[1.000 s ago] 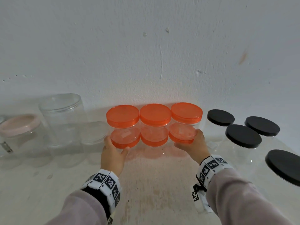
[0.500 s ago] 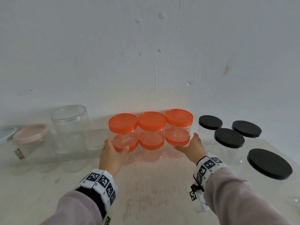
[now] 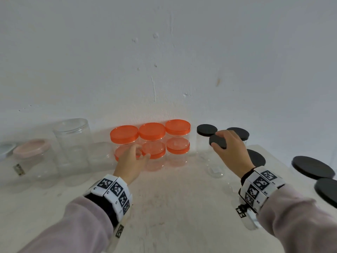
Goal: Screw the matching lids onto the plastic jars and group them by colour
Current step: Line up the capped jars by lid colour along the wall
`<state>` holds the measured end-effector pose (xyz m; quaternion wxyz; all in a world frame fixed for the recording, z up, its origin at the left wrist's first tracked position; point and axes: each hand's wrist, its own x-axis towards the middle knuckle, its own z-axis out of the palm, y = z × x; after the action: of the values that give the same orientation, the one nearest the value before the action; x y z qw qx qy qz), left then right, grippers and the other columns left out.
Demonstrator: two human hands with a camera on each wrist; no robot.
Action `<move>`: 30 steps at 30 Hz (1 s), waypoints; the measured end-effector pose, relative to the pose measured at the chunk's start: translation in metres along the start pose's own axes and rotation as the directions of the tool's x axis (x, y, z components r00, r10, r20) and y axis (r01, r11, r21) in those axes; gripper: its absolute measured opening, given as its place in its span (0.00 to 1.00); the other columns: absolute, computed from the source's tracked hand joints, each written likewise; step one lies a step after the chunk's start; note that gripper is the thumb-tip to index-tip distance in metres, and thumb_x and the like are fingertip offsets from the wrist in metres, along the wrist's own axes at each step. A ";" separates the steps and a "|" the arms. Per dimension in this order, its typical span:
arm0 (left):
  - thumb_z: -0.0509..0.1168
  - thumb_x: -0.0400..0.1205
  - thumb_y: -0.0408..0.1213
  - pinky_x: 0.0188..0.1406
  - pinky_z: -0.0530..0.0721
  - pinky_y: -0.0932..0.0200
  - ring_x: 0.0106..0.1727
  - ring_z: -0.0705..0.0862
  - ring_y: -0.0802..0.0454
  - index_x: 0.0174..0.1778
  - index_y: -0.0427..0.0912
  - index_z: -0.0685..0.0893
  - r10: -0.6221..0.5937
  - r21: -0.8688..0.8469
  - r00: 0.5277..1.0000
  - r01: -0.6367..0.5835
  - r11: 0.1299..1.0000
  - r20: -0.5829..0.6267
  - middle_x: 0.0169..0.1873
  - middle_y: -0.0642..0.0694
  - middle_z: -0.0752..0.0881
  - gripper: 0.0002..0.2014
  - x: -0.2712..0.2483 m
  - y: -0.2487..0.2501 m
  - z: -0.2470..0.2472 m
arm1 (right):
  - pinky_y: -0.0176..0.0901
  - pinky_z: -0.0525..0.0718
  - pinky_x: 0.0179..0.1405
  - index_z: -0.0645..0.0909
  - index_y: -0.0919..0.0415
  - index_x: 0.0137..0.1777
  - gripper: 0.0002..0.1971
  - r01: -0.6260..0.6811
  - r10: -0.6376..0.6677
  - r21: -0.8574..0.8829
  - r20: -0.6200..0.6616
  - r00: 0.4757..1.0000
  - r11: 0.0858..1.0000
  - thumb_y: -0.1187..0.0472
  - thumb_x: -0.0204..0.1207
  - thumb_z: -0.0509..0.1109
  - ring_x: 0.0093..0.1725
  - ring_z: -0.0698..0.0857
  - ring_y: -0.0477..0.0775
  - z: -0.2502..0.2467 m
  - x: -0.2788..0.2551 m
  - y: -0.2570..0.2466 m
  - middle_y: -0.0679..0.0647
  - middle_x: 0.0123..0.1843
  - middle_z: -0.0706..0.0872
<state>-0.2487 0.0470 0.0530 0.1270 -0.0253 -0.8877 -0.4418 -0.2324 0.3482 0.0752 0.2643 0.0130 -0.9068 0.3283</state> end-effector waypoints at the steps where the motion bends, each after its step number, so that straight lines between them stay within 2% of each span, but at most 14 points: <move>1: 0.70 0.80 0.45 0.51 0.77 0.63 0.54 0.81 0.56 0.64 0.46 0.78 0.014 -0.002 1.000 -0.014 1.000 0.017 0.50 0.57 0.80 0.18 -0.001 0.007 0.005 | 0.40 0.70 0.55 0.77 0.62 0.68 0.19 -0.007 0.006 -0.037 -0.002 1.000 0.999 0.59 0.78 0.70 0.63 0.75 0.56 -0.008 -0.002 0.006 0.54 0.62 0.79; 2: 0.69 0.80 0.45 0.50 0.77 0.64 0.53 0.81 0.58 0.64 0.47 0.77 0.029 -0.003 0.999 -0.029 1.000 0.041 0.50 0.58 0.80 0.18 -0.002 0.015 0.010 | 0.40 0.69 0.55 0.77 0.62 0.68 0.19 -0.023 0.023 -0.070 0.001 1.000 0.997 0.59 0.78 0.70 0.65 0.74 0.57 -0.015 -0.004 0.012 0.55 0.64 0.79; 5: 0.69 0.80 0.45 0.39 0.75 0.74 0.49 0.79 0.67 0.62 0.49 0.77 0.088 -0.024 0.989 -0.086 0.996 0.119 0.52 0.58 0.81 0.15 -0.003 0.037 0.030 | 0.42 0.71 0.56 0.77 0.61 0.67 0.20 -0.107 0.110 -0.135 0.014 0.994 0.985 0.56 0.78 0.71 0.66 0.73 0.57 -0.029 -0.011 0.033 0.55 0.67 0.78; 8: 0.69 0.81 0.44 0.45 0.78 0.68 0.51 0.81 0.61 0.63 0.47 0.78 0.120 -0.052 0.976 -0.113 0.992 0.179 0.54 0.53 0.82 0.16 0.000 0.060 0.059 | 0.46 0.71 0.61 0.77 0.60 0.67 0.23 -0.181 0.188 -0.178 0.024 0.982 0.967 0.52 0.75 0.73 0.68 0.70 0.58 -0.036 -0.019 0.052 0.55 0.67 0.77; 10: 0.68 0.81 0.43 0.45 0.77 0.70 0.53 0.80 0.59 0.64 0.45 0.77 0.136 -0.059 0.966 -0.126 0.990 0.222 0.56 0.51 0.82 0.17 0.002 0.077 0.079 | 0.50 0.72 0.64 0.76 0.59 0.68 0.26 -0.205 0.213 -0.192 0.022 0.977 0.960 0.49 0.74 0.74 0.67 0.70 0.58 -0.040 -0.024 0.062 0.54 0.67 0.76; 12: 0.68 0.81 0.42 0.52 0.79 0.66 0.56 0.80 0.56 0.66 0.43 0.76 0.154 -0.057 0.955 -0.144 0.988 0.255 0.58 0.48 0.81 0.19 0.004 0.090 0.100 | 0.51 0.72 0.66 0.74 0.57 0.70 0.29 -0.226 0.233 -0.170 0.025 0.972 0.959 0.45 0.72 0.74 0.68 0.69 0.57 -0.041 -0.028 0.070 0.52 0.68 0.73; 14: 0.68 0.81 0.41 0.63 0.78 0.58 0.62 0.80 0.52 0.69 0.41 0.75 0.162 -0.036 0.949 -0.158 0.987 0.272 0.61 0.45 0.80 0.21 0.006 0.103 0.121 | 0.48 0.72 0.66 0.71 0.55 0.74 0.34 -0.246 0.250 -0.088 0.040 0.967 0.965 0.43 0.71 0.75 0.69 0.67 0.54 -0.042 -0.031 0.076 0.50 0.70 0.70; 15: 0.68 0.82 0.41 0.65 0.76 0.58 0.65 0.78 0.51 0.70 0.40 0.74 0.165 -0.016 0.947 -0.167 0.986 0.277 0.63 0.45 0.79 0.22 0.007 0.108 0.130 | 0.45 0.71 0.65 0.69 0.54 0.75 0.36 -0.256 0.258 -0.040 0.048 0.965 0.966 0.43 0.70 0.76 0.70 0.66 0.53 -0.042 -0.032 0.079 0.49 0.70 0.69; 19: 0.67 0.81 0.42 0.66 0.68 0.61 0.72 0.73 0.48 0.75 0.39 0.69 0.180 0.036 0.937 -0.199 0.979 0.298 0.71 0.42 0.74 0.27 0.016 0.129 0.161 | 0.42 0.69 0.65 0.59 0.51 0.81 0.45 -0.310 0.303 0.113 0.076 0.950 0.944 0.45 0.68 0.79 0.71 0.67 0.52 -0.035 -0.039 0.090 0.46 0.70 0.65; 22: 0.69 0.80 0.44 0.71 0.71 0.55 0.72 0.73 0.45 0.76 0.38 0.67 0.175 0.085 0.934 -0.211 0.974 0.311 0.72 0.40 0.73 0.31 0.027 0.142 0.179 | 0.38 0.68 0.64 0.54 0.51 0.83 0.49 -0.333 0.323 0.209 0.082 0.943 0.920 0.47 0.67 0.80 0.71 0.68 0.47 -0.028 -0.041 0.098 0.46 0.74 0.63; 24: 0.69 0.80 0.46 0.72 0.72 0.50 0.73 0.71 0.44 0.78 0.38 0.64 0.152 0.129 0.936 -0.201 0.971 0.318 0.74 0.40 0.69 0.34 0.033 0.147 0.190 | 0.32 0.68 0.60 0.53 0.53 0.83 0.50 -0.343 0.335 0.241 0.074 0.939 0.908 0.47 0.67 0.80 0.66 0.68 0.42 -0.025 -0.042 0.103 0.45 0.74 0.63; 28: 0.71 0.77 0.50 0.72 0.72 0.50 0.74 0.69 0.42 0.79 0.38 0.60 0.092 0.172 0.949 -0.149 0.974 0.301 0.75 0.39 0.66 0.40 0.040 0.148 0.208 | 0.17 0.70 0.48 0.53 0.55 0.83 0.50 -0.355 0.355 0.301 0.055 0.933 0.885 0.49 0.68 0.80 0.63 0.70 0.39 -0.018 -0.047 0.111 0.40 0.68 0.63; 30: 0.73 0.75 0.50 0.71 0.74 0.49 0.72 0.71 0.42 0.78 0.38 0.61 0.080 0.148 0.954 -0.127 0.981 0.288 0.72 0.40 0.67 0.41 0.041 0.146 0.215 | 0.20 0.69 0.54 0.53 0.56 0.83 0.49 -0.346 0.354 0.310 0.031 0.935 0.886 0.51 0.68 0.80 0.63 0.69 0.40 -0.016 -0.046 0.114 0.40 0.67 0.61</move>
<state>-0.3091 0.3026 0.0527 0.0246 -0.1239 -0.9277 -0.3513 -0.2080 0.4400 -0.0041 0.2072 -0.1135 -0.8277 0.5091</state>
